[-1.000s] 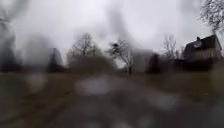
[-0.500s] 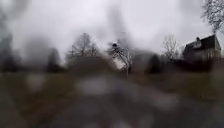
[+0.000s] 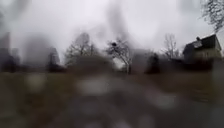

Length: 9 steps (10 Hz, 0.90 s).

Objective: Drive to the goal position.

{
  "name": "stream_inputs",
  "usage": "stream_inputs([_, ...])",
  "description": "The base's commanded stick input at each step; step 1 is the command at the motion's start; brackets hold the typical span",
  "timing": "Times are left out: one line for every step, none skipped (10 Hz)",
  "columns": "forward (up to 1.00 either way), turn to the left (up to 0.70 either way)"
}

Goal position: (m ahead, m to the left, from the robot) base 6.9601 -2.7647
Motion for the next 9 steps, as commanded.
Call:
stream_inputs([0.85,0.0])
stream_inputs([0.85,0.0])
stream_inputs([0.85,0.0])
stream_inputs([0.85,0.0])
stream_inputs([0.85,0.0])
stream_inputs([0.85,0.0])
stream_inputs([0.85,0.0])
stream_inputs([0.85,0.0])
stream_inputs([0.85,0.0])
